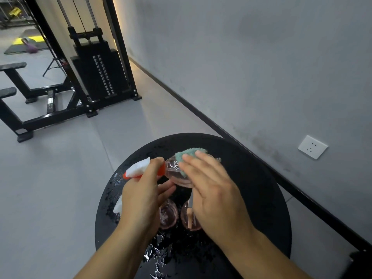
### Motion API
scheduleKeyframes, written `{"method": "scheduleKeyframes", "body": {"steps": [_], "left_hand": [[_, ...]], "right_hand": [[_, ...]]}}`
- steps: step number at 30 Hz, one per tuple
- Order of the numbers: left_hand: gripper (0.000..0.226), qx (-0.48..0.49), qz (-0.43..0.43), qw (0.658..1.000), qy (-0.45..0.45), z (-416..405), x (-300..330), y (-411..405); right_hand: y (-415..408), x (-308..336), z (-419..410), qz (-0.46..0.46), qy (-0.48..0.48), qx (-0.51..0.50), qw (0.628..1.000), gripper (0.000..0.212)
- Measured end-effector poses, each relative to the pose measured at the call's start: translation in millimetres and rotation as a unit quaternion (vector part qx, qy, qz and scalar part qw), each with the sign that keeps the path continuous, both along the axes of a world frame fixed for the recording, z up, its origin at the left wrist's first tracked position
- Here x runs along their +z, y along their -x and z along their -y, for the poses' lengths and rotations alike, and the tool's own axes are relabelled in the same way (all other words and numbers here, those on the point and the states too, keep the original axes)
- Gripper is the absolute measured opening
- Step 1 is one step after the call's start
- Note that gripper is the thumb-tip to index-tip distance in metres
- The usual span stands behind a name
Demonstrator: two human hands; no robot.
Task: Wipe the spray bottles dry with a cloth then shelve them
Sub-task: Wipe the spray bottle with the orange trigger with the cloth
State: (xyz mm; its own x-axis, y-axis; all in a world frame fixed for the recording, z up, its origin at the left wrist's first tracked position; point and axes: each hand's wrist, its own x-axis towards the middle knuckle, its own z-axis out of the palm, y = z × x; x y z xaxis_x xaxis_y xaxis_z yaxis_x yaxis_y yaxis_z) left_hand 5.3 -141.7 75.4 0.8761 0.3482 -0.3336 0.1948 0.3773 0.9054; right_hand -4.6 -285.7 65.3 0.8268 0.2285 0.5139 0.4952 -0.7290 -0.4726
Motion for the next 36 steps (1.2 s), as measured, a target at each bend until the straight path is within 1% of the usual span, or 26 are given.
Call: {"method": "scheduleKeyframes", "body": {"steps": [2, 6, 11, 13, 16, 21, 26, 30, 31, 33, 36], "left_hand": [[0.017, -0.006, 0.005, 1.0, -0.011, 2, 1, 1], [0.022, -0.002, 0.011, 1.0, -0.013, 1, 2, 1], [0.026, -0.013, 0.009, 1.0, 0.007, 4, -2, 2], [0.025, -0.004, 0.016, 1.0, 0.02, 3, 0, 1], [0.027, -0.002, 0.025, 0.999, 0.043, 3, 1, 1], [0.023, -0.009, 0.03, 0.997, 0.064, 5, -3, 1], [0.025, 0.0, 0.024, 0.997, 0.075, 3, -2, -1], [0.037, 0.014, 0.006, 0.995, 0.096, 1, -3, -2], [0.036, 0.021, 0.003, 0.994, 0.106, -1, -3, -3], [0.03, 0.027, 0.004, 0.993, 0.114, -3, 0, -4], [0.028, 0.032, 0.007, 0.993, 0.113, -5, 2, -5]], "right_hand": [[-1, -1, 1, 0.006, 0.01, 0.015, 1.0, 0.047], [-8, 2, 9, -0.018, -0.014, -0.04, 0.999, 0.045], [0, 1, -1, -0.02, 0.018, 0.015, 1.0, 0.047], [-6, 1, 5, -0.026, -0.003, -0.014, 1.0, 0.043], [-9, 3, 10, -0.039, -0.025, -0.049, 0.998, 0.043], [-1, 2, 1, -0.036, 0.016, 0.006, 0.999, 0.047], [-7, 0, 7, -0.036, -0.033, -0.034, 0.998, 0.048], [4, -3, -3, -0.006, -0.013, 0.03, 0.999, 0.053], [4, -4, -3, -0.002, -0.01, 0.041, 0.999, 0.053], [-1, -3, 1, -0.002, -0.02, 0.026, 0.999, 0.052], [-7, -3, 7, -0.017, -0.066, -0.026, 0.997, 0.047]]}}
